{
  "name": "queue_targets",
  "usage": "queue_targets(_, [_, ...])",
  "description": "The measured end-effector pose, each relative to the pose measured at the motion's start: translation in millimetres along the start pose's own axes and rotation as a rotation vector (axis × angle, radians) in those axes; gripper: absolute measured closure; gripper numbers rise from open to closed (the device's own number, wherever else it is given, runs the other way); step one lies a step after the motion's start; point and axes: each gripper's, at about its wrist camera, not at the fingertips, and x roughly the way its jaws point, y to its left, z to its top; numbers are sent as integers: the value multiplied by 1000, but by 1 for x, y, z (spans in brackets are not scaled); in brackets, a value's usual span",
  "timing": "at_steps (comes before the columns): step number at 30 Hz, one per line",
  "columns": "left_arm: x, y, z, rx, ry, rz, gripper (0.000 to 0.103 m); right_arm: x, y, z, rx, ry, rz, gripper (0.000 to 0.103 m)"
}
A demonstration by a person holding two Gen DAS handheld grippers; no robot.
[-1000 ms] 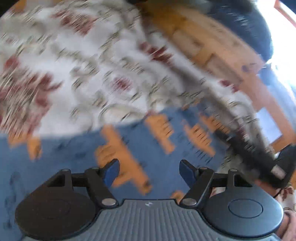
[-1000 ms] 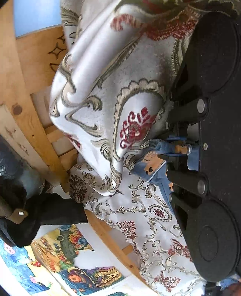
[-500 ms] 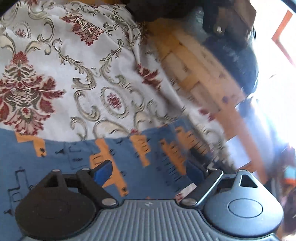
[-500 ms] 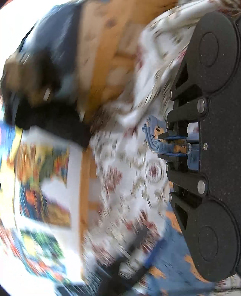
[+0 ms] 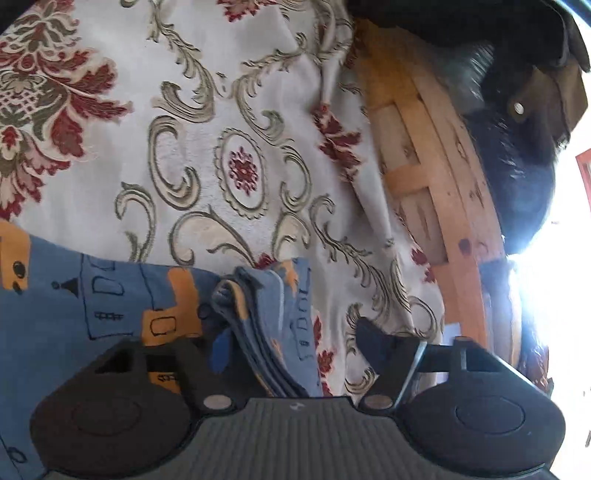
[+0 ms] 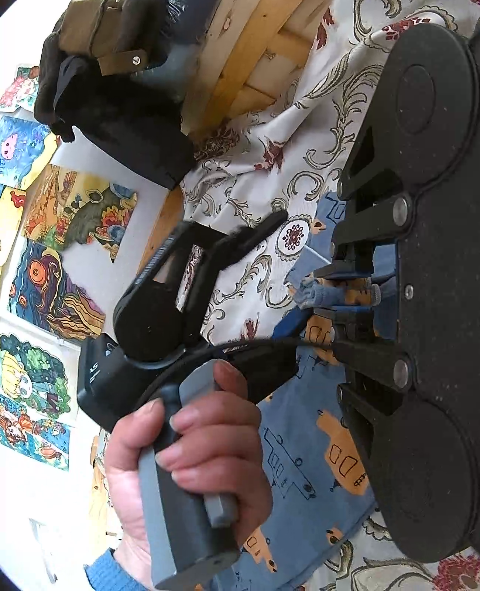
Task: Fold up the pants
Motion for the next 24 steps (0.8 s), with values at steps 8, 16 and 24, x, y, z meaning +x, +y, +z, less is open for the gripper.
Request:
queue_targets(8, [-9, -4, -3, 54, -33, 92, 91, -8, 6, -1, -24, 9, -17, 89])
queue_targets(16, [-50, -18, -23, 237, -91, 147, 92, -20, 38, 7, -94, 8, 21, 89])
queue_targets(24, [-91, 18, -39, 224, -105, 216, 92, -19, 77, 13, -134, 54, 173, 89])
